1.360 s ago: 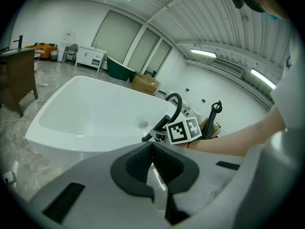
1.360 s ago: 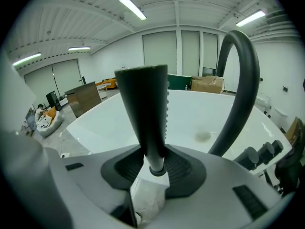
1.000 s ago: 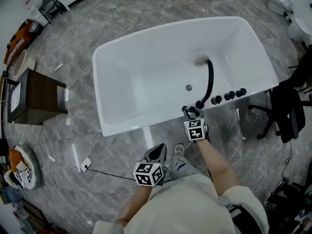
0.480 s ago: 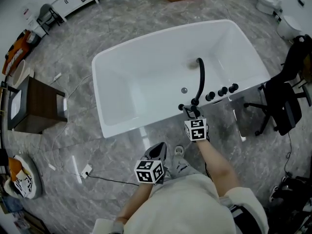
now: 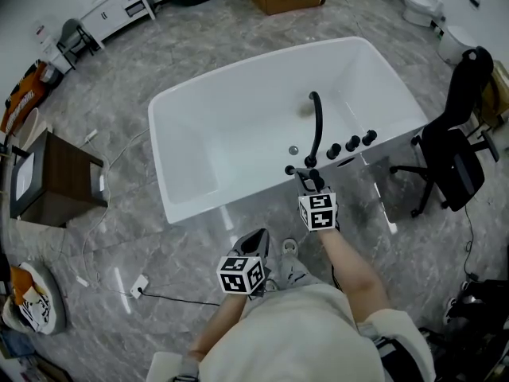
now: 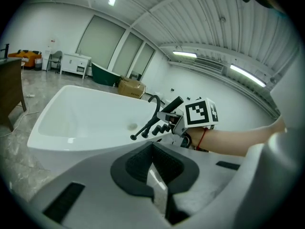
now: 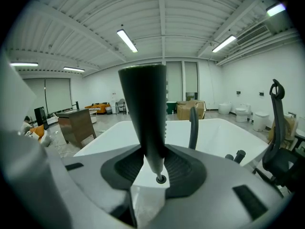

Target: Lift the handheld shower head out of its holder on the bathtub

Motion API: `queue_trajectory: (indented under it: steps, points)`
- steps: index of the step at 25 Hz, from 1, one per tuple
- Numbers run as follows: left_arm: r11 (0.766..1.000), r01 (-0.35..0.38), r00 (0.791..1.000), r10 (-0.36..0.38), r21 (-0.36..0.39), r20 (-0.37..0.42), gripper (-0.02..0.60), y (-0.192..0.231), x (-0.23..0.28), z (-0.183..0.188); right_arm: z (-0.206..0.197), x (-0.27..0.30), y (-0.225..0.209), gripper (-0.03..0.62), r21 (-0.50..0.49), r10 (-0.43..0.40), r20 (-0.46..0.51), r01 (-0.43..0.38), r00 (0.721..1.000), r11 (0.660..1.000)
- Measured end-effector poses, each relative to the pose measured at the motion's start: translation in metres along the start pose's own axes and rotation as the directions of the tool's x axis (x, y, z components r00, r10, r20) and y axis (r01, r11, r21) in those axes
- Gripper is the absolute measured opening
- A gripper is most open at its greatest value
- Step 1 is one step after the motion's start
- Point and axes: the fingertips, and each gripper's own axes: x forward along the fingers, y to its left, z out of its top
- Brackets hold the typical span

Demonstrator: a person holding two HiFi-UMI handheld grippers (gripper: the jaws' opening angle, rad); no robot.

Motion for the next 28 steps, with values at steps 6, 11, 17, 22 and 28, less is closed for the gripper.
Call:
queue_trajectory:
  steps: [6,11,17,22,28]
  points:
    - [1.0,0.008,1.0,-0.008,0.002,0.006,0.02,-0.002,-0.023,-0.011,0.008,-0.03,0.017,0.143,-0.008,-0.017,0.041,0.017,0.999,1.0]
    - [1.0,0.013,1.0,-0.013,0.006,0.02,0.02,-0.006,-0.044,-0.02,0.016,-0.06,0.028,0.143,-0.005,-0.025,0.081,0.026,0.996,1.0]
    - [1.0,0.006,0.999,-0.006,0.004,0.035,0.02,-0.007,-0.066,-0.033,0.021,-0.101,0.038,0.143,-0.018,-0.028,0.13,0.031,0.991,0.999]
    - [1.0,0.012,0.998,-0.013,0.006,0.058,0.02,-0.011,-0.083,-0.039,0.026,-0.137,0.049,0.143,-0.028,-0.034,0.169,0.039,0.985,0.999]
    - [1.0,0.02,0.997,-0.021,0.013,0.076,0.02,-0.016,-0.103,-0.049,0.023,-0.175,0.066,0.143,-0.04,-0.036,0.198,0.045,0.98,0.998]
